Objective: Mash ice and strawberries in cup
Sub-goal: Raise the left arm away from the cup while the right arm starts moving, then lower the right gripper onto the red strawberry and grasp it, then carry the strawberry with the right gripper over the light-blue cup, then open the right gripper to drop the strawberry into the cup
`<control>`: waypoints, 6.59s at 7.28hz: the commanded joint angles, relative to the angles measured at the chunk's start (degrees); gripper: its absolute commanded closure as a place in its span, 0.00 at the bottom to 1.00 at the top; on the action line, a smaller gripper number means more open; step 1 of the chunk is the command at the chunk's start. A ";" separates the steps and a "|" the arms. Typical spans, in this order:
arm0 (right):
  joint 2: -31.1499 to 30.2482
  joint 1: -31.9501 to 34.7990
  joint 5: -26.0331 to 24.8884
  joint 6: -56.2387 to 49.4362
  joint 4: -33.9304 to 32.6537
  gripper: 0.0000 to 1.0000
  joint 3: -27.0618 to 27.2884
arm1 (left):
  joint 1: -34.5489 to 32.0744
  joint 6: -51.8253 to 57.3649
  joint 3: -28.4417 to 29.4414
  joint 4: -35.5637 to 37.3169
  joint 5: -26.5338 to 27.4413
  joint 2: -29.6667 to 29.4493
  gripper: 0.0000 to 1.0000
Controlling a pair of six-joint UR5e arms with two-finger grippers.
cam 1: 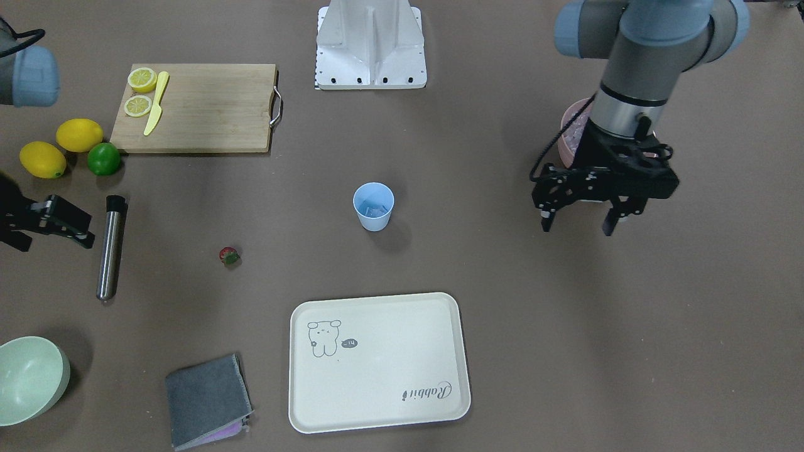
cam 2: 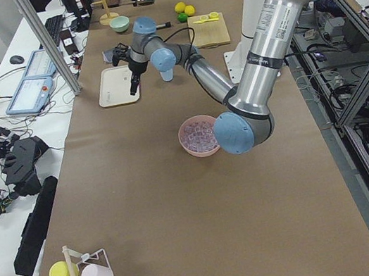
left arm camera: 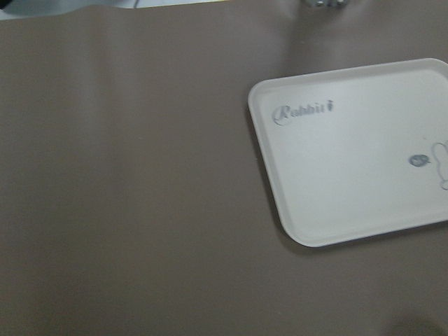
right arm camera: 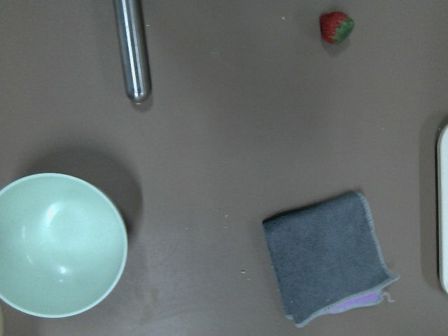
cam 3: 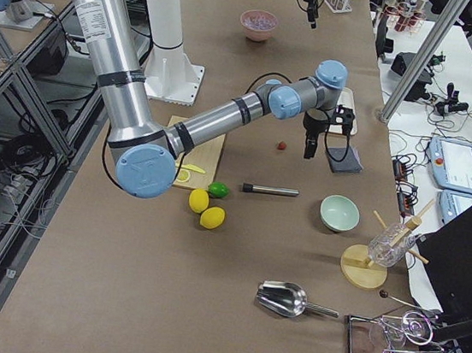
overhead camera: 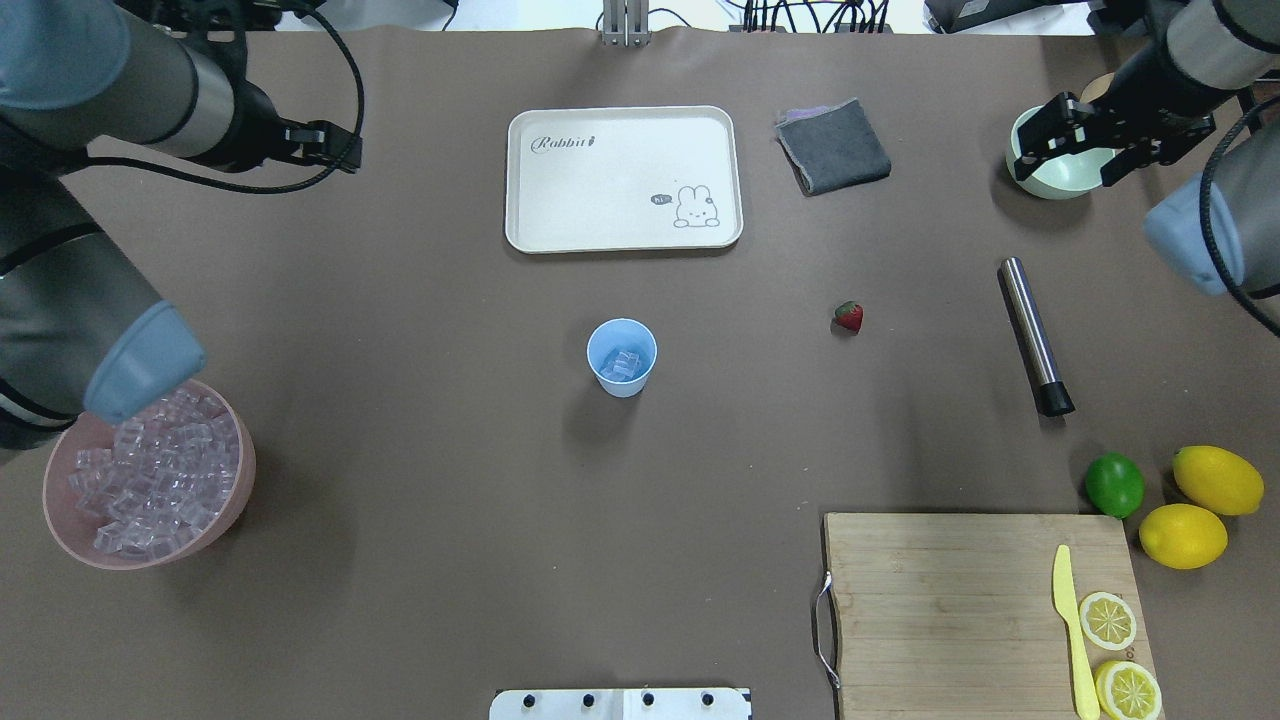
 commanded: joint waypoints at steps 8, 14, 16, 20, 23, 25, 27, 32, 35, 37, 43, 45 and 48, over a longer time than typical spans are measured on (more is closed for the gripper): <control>3.06 -19.07 -13.25 12.19 23.76 0.00 -14.12 | -22.18 28.74 5.21 5.09 -22.60 14.47 0.02; 2.62 -22.67 -14.74 12.19 24.17 0.01 -14.08 | -22.71 28.74 4.95 5.09 -23.82 15.09 0.02; 2.62 -22.06 -14.92 12.19 24.09 0.04 -13.99 | -22.88 28.74 4.59 5.09 -23.83 15.09 0.02; 2.71 -21.88 -17.29 12.19 24.17 0.17 -14.08 | -22.80 28.74 4.77 5.09 -23.83 15.00 0.02; 2.71 -22.15 -18.25 12.28 24.26 1.00 -14.17 | -22.80 28.74 4.68 5.00 -23.83 15.09 0.02; 2.89 -21.19 -18.26 12.37 24.17 1.00 -13.82 | -22.88 28.74 4.68 5.00 -23.83 15.09 0.02; 3.41 -18.73 -18.17 11.76 23.91 1.00 -10.67 | -22.97 28.74 4.68 5.09 -23.92 15.09 0.02; 17.81 -26.15 -25.77 20.01 24.26 1.00 -9.07 | -22.97 28.74 4.77 4.65 -24.01 16.58 0.02; 18.88 -34.25 -33.62 21.42 24.35 1.00 -8.98 | -23.15 28.83 4.42 4.39 -24.01 17.81 0.02; 18.54 -36.37 -34.95 21.51 24.35 1.00 -8.81 | -23.59 30.41 4.59 4.48 -24.01 17.90 0.02; 17.74 -37.18 -36.01 22.99 24.17 0.00 -7.93 | -23.85 30.41 4.51 4.48 -24.09 18.61 0.02; 17.83 -35.69 -35.40 23.00 23.04 0.00 -7.31 | -23.85 30.41 4.51 4.83 -24.09 18.17 0.02; 17.74 -23.69 -21.92 20.64 8.58 0.00 -2.75 | -23.85 30.41 4.42 4.66 -24.01 17.73 0.02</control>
